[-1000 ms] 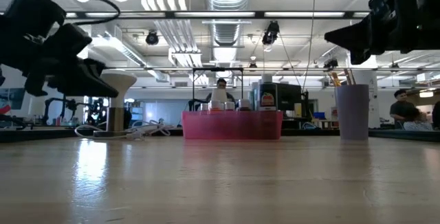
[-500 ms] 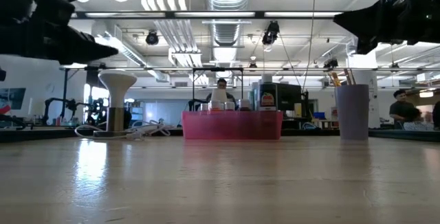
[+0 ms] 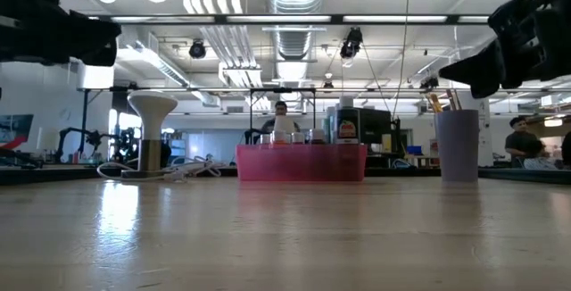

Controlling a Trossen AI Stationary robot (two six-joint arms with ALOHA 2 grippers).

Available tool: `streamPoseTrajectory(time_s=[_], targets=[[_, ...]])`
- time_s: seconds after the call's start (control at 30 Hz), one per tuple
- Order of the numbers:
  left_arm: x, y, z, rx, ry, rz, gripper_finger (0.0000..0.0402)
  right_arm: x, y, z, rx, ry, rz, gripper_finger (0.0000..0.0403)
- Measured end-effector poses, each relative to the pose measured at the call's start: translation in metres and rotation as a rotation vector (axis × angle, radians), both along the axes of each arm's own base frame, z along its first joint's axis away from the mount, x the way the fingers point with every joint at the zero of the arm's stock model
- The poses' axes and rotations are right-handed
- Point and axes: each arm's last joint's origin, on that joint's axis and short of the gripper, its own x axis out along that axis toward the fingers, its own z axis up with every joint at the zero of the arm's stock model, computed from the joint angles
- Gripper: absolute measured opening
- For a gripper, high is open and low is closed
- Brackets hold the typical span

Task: Pick & Place Paint Supplies
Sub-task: Return to Home Position

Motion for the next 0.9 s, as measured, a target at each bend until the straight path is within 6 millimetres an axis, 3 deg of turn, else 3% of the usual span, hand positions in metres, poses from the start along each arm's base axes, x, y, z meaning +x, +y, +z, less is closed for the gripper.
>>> streamPoseTrajectory(time_s=[0.37, 0.9], targets=[[-0.0005, -0.0028, 0.0008, -0.002, -0.009, -0.028, 0.0014, -0.0059, 0.0004, 0.0082, -0.006, -0.1, 0.003, 0.0008], [-0.0003, -0.002, 0.0017, -0.002, -0.014, -0.017, 0.0014, -0.006, 0.0004, 0.0083, -0.006, -0.1, 0.002, 0.0008]])
